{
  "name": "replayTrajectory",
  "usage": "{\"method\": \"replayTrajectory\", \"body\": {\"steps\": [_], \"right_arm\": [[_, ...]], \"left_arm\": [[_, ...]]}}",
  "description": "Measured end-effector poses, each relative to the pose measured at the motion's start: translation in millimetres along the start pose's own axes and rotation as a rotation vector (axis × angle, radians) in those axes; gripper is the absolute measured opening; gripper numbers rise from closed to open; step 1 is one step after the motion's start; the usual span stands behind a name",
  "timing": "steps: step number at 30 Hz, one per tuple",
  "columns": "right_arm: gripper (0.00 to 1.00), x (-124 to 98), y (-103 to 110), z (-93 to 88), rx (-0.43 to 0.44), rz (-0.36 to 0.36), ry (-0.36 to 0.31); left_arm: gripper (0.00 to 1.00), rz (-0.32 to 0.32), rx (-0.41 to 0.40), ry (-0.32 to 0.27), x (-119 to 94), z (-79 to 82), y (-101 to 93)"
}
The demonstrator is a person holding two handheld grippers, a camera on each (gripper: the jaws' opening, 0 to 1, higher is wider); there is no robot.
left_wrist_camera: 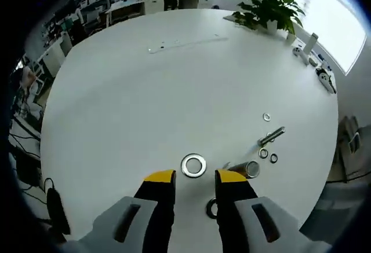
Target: Place the washer onto the threaded stud by aligning its center hole with the stud, sliding it down to the base, and recovering from edge contact or off-axis alignment until the washer reaches the visible bottom stop.
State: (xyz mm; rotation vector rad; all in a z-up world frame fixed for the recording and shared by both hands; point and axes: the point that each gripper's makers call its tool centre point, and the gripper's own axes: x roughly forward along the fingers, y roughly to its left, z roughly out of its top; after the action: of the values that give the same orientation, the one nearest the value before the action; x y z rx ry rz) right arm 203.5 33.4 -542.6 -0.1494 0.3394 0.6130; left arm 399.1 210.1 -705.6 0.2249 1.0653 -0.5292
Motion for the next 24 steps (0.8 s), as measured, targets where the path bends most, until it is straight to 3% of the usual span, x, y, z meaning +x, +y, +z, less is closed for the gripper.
{"method": "replayTrajectory", "body": {"steps": [3,8,13,24], "right_arm": [[0.53,0.1,-0.4,0.0,0.000,-0.001,-0.001],[0.53,0.2,-0.4,-1.1,-0.001,-0.001,0.006],[0.53,0.8,-0.9,-2.1,-0.001,-0.003,0.010],[0.53,0.8,-2.1,-3.4,0.004,-0.006,0.015]], "left_arm": [[0.21,-0.008,0.043,0.010,7.4,4.7,-4.4],[0.23,-0.005,0.032,0.039,18.9,5.3,-4.0],[0.25,0.015,0.056,0.103,28.5,-0.9,3.4],[0.26,0.006,0.086,0.134,36.3,-4.4,4.1]]}}
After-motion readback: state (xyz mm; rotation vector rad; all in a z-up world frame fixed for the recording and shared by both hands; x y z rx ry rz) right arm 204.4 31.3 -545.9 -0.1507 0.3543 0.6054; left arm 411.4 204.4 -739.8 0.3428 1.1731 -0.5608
